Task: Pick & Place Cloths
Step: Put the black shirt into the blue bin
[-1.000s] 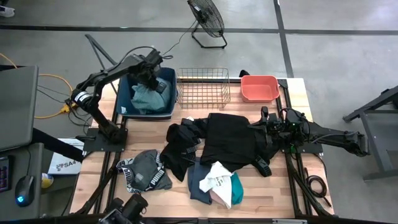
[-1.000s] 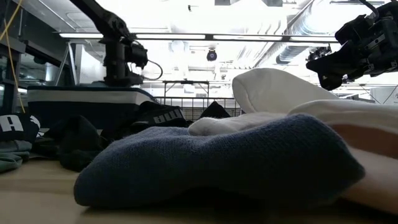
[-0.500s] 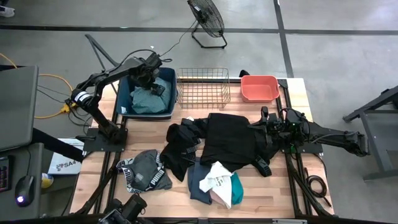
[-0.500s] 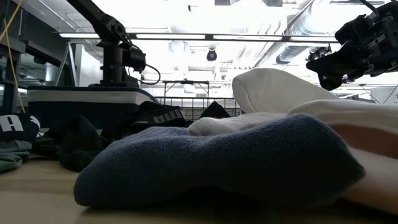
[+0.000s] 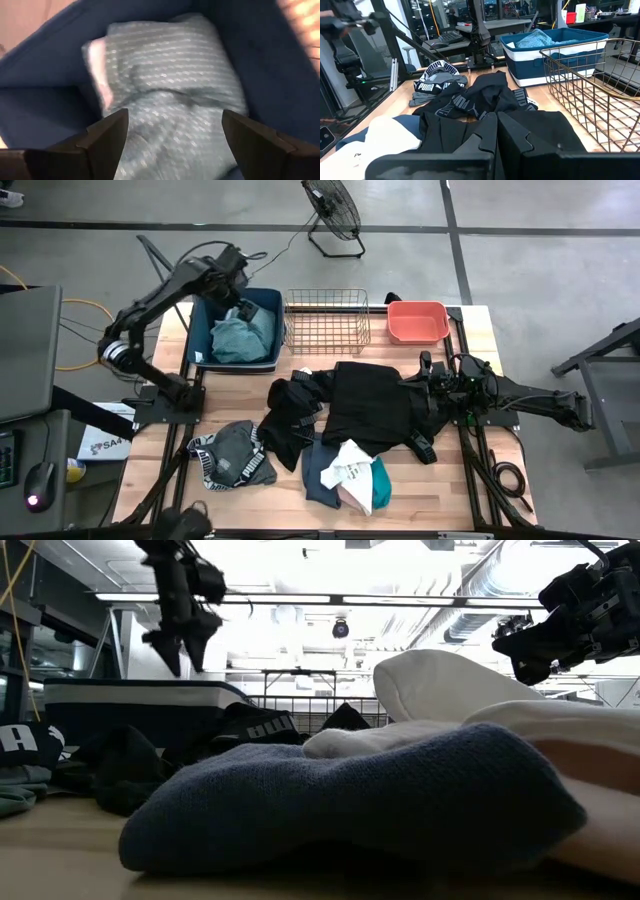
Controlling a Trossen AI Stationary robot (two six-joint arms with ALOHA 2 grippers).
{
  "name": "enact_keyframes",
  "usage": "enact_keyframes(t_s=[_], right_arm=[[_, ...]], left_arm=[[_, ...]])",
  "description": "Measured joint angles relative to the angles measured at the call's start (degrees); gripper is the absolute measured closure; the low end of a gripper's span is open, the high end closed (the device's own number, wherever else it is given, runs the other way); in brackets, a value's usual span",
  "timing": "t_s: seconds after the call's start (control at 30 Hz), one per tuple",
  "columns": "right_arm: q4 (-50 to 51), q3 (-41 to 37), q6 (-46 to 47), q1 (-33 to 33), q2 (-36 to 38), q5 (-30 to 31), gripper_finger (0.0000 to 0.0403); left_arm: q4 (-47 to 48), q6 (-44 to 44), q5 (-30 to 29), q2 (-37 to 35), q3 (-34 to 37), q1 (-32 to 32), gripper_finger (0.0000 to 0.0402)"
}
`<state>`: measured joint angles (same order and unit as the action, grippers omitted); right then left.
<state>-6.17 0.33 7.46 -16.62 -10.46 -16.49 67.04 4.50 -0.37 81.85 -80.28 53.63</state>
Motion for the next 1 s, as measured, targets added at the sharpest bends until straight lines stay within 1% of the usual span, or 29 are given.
enact_keyframes(t_s=[0.07, 0.27, 0.3, 0.4, 0.57, 0.67, 0.77, 0.83, 0.9, 1.0], right_arm=[[-0.01, 0.01, 0.0, 0.02, 0.02, 0.0, 0.0398], [-0.04, -0.01, -0.19, 0.02, 0.0, 0.05, 0.0398], [-0.29, 0.01, -0.93, 0.02, 0.02, 0.52, 0.0398], [-2.02, 0.01, -2.57, -0.01, 0.02, 4.53, 0.0398], [-2.22, 0.0, -0.51, -0.01, 0.01, 7.29, 0.0398], [-2.29, 0.0, 8.18, -0.01, 0.01, 6.32, 0.0398], [-4.58, 0.01, 14.26, -0.01, 0.04, 5.86, 0.0398], [-4.65, 0.0, 21.77, -0.01, -0.01, 6.02, 0.0398], [-4.84, 0.01, 24.04, 0.02, 0.01, 6.73, 0.0398], [-4.93, 0.0, 26.33, 0.12, 0.0, 9.71, 0.0398]], left_arm=[[-0.16, -0.7, 2.85, -3.34, 0.77, -0.53, 0.009], [-3.57, -0.43, 4.48, -14.54, 6.61, -5.37, 0.009], [-4.6, 0.05, 4.74, -16.55, 7.95, -6.37, 0.009], [-7.52, 1.63, 5.61, -22.21, 12.15, -9.55, 0.009], [-14.78, 5.14, 7.07, -30.38, 19.08, -15.31, 0.009], [-18.45, 7.02, 7.53, -33.99, 22.57, -19.01, 0.009], [-20.83, 7.99, 7.5, -36.37, 25.15, -22.46, 0.009], [-21.28, 8.26, 7.16, -37.41, 26.34, -24.36, 0.009], [-22.62, 8.44, 7.01, -38.03, 27.17, -26.04, 0.009], [-23.76, 8.44, 6.87, -37.97, 27.62, -27.89, 0.009]])
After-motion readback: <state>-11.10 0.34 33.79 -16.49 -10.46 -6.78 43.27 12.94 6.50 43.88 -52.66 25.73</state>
